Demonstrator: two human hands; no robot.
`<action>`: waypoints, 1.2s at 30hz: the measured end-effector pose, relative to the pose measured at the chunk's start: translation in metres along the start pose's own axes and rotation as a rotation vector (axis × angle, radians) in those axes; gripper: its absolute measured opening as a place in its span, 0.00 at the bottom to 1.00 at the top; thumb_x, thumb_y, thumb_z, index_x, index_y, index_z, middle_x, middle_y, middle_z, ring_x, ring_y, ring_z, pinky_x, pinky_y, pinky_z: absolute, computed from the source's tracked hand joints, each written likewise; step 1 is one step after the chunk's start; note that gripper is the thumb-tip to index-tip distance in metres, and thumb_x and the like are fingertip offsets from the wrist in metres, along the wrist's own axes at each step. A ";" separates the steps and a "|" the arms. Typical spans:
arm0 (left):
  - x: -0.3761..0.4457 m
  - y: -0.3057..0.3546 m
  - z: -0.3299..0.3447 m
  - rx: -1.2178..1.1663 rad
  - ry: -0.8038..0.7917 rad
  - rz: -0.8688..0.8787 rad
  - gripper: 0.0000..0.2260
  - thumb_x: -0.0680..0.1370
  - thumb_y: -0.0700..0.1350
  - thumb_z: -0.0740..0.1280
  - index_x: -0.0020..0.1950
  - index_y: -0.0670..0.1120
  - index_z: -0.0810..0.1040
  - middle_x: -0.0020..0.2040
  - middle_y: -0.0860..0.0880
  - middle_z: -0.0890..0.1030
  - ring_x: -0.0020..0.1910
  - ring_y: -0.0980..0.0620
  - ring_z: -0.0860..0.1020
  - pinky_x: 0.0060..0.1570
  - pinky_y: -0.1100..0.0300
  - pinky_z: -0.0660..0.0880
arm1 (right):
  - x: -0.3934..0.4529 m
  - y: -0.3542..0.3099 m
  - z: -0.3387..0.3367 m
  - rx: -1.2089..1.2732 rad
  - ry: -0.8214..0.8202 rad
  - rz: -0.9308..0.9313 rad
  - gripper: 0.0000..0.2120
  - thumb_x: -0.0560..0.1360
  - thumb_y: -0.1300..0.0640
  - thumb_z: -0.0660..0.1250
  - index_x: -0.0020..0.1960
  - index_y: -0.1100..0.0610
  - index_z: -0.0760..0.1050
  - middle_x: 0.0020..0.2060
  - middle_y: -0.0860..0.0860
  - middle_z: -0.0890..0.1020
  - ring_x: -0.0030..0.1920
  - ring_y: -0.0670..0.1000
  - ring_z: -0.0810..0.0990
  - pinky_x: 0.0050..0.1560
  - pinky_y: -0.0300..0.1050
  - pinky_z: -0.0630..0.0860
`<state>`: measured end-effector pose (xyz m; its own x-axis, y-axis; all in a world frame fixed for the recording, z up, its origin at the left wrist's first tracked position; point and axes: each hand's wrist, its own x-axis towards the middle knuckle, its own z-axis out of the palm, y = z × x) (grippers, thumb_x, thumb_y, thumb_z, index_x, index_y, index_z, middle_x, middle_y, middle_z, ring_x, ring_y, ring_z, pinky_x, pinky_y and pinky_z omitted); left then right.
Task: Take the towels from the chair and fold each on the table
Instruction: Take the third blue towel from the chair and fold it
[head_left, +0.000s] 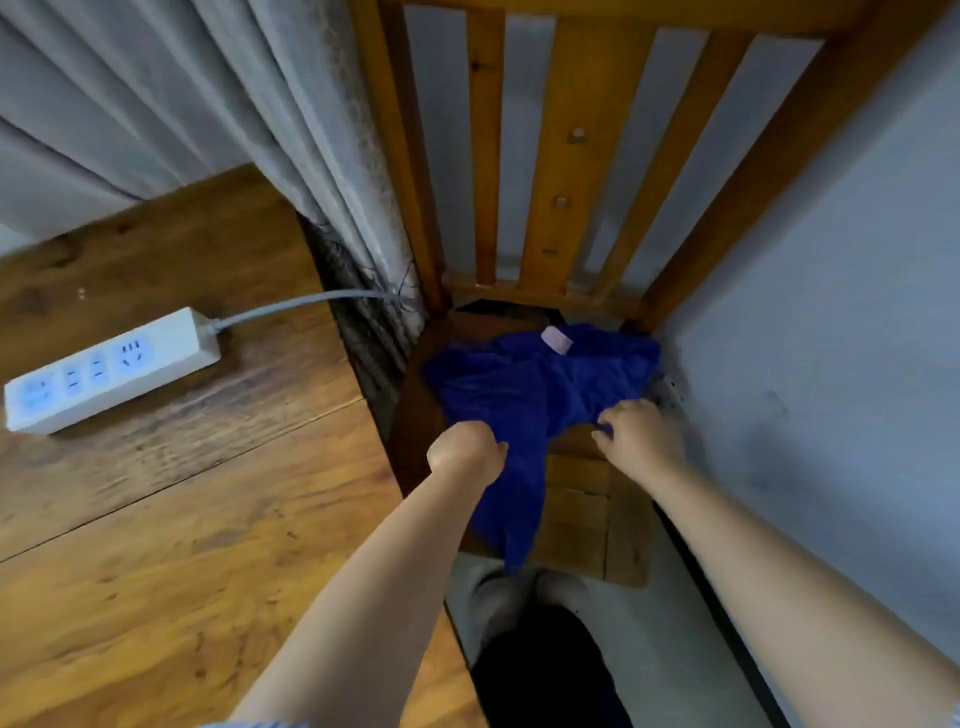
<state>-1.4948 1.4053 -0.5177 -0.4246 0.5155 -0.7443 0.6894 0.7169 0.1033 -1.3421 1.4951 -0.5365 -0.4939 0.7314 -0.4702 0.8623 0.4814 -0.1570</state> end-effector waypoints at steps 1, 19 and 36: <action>0.025 0.003 0.014 -0.018 0.004 -0.018 0.17 0.82 0.52 0.54 0.60 0.41 0.73 0.59 0.42 0.77 0.57 0.45 0.77 0.52 0.55 0.74 | 0.019 0.004 0.018 -0.019 -0.001 -0.003 0.15 0.78 0.52 0.59 0.60 0.57 0.75 0.59 0.54 0.77 0.61 0.55 0.72 0.59 0.48 0.71; 0.101 0.020 0.047 -0.199 0.074 -0.084 0.10 0.80 0.41 0.58 0.58 0.40 0.74 0.59 0.42 0.77 0.58 0.44 0.76 0.52 0.56 0.74 | 0.086 0.014 0.054 0.135 0.041 -0.029 0.12 0.78 0.54 0.60 0.55 0.58 0.78 0.54 0.54 0.77 0.62 0.56 0.69 0.60 0.48 0.63; -0.062 0.067 -0.066 -0.560 0.236 0.397 0.29 0.76 0.42 0.67 0.75 0.49 0.59 0.66 0.46 0.73 0.62 0.47 0.74 0.58 0.55 0.73 | -0.043 0.023 -0.211 0.417 -0.142 -0.435 0.07 0.76 0.65 0.63 0.50 0.63 0.79 0.36 0.40 0.75 0.36 0.26 0.74 0.40 0.24 0.68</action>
<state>-1.4611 1.4528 -0.4210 -0.3638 0.8288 -0.4250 0.4403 0.5551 0.7057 -1.3244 1.5770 -0.3366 -0.8149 0.4255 -0.3936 0.5707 0.4707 -0.6729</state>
